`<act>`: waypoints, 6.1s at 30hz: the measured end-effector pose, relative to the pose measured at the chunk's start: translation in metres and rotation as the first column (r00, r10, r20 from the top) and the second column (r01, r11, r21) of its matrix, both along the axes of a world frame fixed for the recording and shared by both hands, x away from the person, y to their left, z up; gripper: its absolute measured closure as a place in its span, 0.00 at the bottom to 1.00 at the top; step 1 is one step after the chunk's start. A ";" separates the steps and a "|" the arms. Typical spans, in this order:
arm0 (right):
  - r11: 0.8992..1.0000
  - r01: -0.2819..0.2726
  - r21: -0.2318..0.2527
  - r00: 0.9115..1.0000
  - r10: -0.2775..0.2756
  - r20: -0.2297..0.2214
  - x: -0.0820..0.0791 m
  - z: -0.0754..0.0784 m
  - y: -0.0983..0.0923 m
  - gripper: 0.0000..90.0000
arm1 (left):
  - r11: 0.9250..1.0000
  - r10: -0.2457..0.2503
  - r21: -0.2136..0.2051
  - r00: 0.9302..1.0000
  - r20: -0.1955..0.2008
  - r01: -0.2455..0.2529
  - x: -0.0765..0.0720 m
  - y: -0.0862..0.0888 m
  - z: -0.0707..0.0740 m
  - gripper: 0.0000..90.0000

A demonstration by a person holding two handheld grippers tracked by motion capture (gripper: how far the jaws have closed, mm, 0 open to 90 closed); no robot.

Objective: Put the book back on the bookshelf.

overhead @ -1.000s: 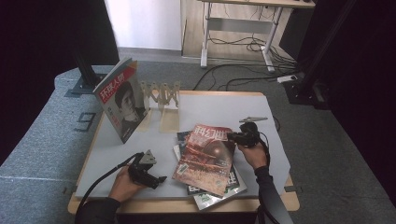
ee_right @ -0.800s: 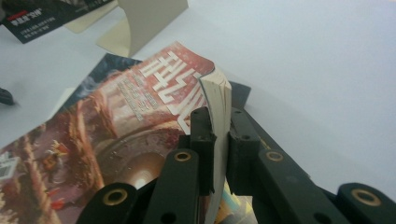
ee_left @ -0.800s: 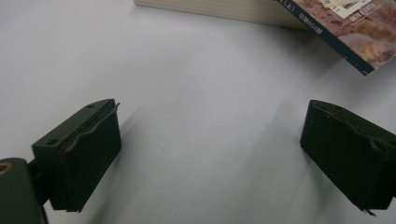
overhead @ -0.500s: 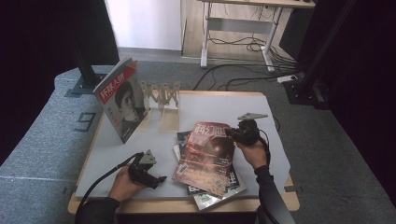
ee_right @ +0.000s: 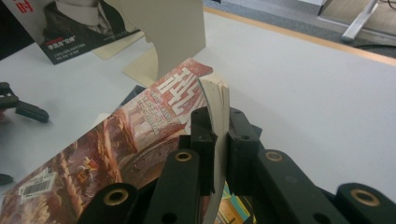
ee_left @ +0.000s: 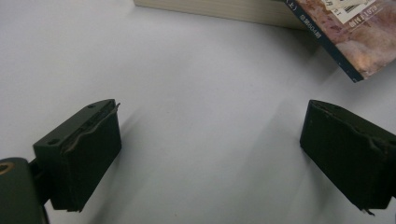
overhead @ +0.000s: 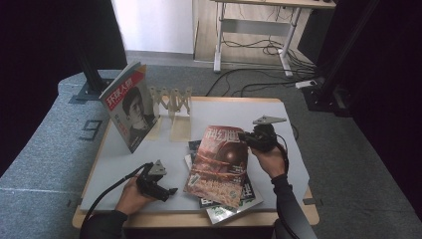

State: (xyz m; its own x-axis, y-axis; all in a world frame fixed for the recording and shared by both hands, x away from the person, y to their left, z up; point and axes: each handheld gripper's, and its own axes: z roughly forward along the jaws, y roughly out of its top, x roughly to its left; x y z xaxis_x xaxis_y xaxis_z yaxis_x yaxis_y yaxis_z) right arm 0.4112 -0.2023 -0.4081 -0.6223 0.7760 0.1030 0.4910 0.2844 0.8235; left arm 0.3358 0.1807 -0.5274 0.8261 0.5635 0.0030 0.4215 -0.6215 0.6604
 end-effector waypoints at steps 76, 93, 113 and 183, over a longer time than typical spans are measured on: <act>0.996 -0.061 0.071 0.981 0.046 0.190 -0.019 0.080 0.006 0.92 | 0.967 -0.108 -0.234 0.994 -0.028 0.098 0.054 -0.073 0.048 0.29; 0.995 -0.070 0.071 0.981 0.056 0.188 -0.020 0.080 0.007 0.92 | 0.963 -0.202 -0.194 0.977 -0.072 0.185 0.056 -0.097 0.035 0.54; 0.992 -0.075 0.106 0.974 0.050 0.222 -0.024 0.086 -0.002 0.90 | 0.975 -0.185 -0.113 0.982 0.039 0.189 0.042 -0.092 0.047 0.87; 0.994 -0.084 0.077 0.964 0.062 0.259 -0.030 0.081 -0.013 0.74 | 0.944 -0.167 -0.256 0.972 0.165 0.206 0.057 -0.089 0.189 0.92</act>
